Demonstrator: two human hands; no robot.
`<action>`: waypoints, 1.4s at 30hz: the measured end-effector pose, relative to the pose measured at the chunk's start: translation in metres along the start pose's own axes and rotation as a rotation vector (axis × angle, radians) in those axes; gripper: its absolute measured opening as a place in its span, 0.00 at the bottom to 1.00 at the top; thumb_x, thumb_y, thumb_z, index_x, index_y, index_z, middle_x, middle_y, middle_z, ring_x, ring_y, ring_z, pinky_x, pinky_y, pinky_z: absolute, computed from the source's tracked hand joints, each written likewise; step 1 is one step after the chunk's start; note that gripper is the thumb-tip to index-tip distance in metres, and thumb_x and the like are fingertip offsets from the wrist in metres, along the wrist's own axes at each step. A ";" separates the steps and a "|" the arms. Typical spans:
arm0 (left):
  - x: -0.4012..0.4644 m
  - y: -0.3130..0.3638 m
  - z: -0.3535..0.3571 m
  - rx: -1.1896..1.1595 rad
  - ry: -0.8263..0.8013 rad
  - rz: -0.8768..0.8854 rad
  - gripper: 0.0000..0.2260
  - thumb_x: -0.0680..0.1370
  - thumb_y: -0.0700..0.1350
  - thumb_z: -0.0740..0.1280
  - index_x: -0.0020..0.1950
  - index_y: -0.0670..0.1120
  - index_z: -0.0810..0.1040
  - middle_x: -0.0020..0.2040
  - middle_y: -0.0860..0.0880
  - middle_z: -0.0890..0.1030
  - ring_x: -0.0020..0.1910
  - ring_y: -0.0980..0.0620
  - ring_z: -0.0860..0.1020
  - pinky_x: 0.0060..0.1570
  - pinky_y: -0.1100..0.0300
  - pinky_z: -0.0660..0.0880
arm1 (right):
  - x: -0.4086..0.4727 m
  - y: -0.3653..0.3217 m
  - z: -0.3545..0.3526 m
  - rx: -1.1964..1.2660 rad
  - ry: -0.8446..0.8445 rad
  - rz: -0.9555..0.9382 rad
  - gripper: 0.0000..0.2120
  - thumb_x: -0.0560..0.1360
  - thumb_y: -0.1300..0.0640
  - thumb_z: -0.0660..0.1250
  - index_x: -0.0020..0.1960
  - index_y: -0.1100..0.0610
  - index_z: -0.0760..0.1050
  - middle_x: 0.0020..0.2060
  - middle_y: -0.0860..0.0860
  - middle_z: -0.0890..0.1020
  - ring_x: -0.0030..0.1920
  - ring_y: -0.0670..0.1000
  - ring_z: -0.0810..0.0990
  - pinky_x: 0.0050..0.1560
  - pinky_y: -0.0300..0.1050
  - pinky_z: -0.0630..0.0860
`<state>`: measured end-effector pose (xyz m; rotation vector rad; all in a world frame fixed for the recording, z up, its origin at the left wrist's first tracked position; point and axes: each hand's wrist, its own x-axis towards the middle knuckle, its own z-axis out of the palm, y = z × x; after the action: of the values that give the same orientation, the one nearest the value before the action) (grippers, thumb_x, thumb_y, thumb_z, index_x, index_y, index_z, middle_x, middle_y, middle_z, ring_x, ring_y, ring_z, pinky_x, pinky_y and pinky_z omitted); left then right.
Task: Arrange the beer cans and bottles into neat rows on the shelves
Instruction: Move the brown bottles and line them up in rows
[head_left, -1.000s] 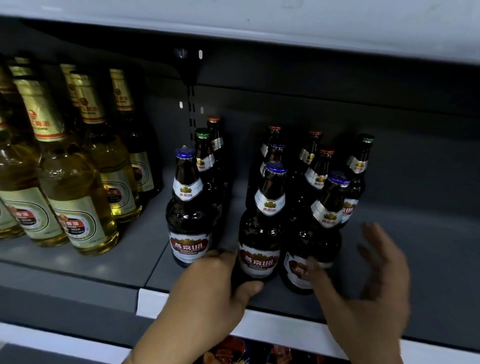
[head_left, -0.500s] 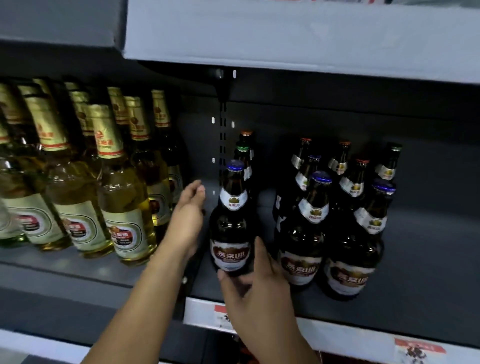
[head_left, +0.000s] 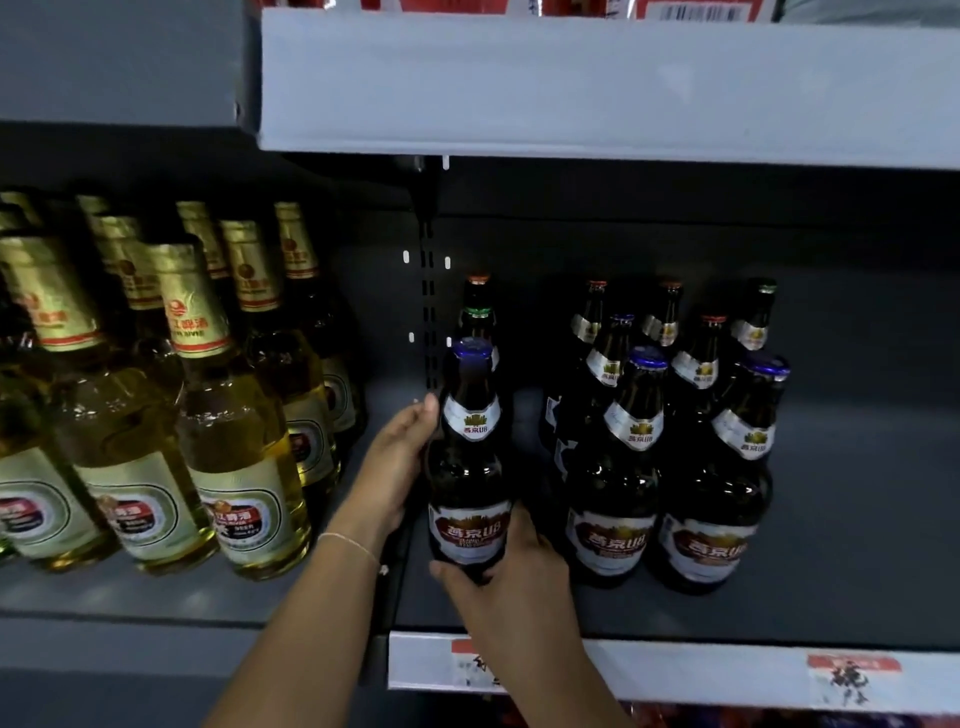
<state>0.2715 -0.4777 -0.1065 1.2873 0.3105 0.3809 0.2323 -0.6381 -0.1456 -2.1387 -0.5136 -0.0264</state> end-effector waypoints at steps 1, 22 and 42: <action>-0.001 -0.002 -0.005 0.013 -0.002 0.002 0.10 0.80 0.40 0.65 0.60 0.42 0.79 0.56 0.40 0.83 0.57 0.43 0.80 0.64 0.44 0.73 | 0.000 0.001 0.001 0.002 0.007 0.006 0.43 0.66 0.41 0.76 0.73 0.56 0.64 0.60 0.49 0.79 0.59 0.46 0.78 0.60 0.36 0.76; -0.010 0.008 0.009 0.476 -0.310 0.108 0.13 0.75 0.30 0.68 0.54 0.45 0.80 0.42 0.59 0.85 0.44 0.65 0.81 0.42 0.73 0.75 | -0.002 0.007 -0.006 -0.005 0.136 0.005 0.32 0.68 0.48 0.76 0.68 0.56 0.69 0.57 0.48 0.80 0.57 0.45 0.79 0.56 0.27 0.71; -0.081 -0.012 -0.004 0.675 -0.211 0.235 0.21 0.67 0.39 0.79 0.57 0.50 0.80 0.48 0.60 0.85 0.49 0.63 0.82 0.50 0.73 0.73 | -0.023 0.038 -0.029 -0.219 0.171 -0.124 0.32 0.65 0.41 0.73 0.60 0.62 0.80 0.42 0.52 0.86 0.42 0.51 0.85 0.44 0.36 0.77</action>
<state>0.1984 -0.5122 -0.1184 2.0215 0.1050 0.3451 0.2308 -0.6880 -0.1631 -2.2876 -0.5623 -0.3460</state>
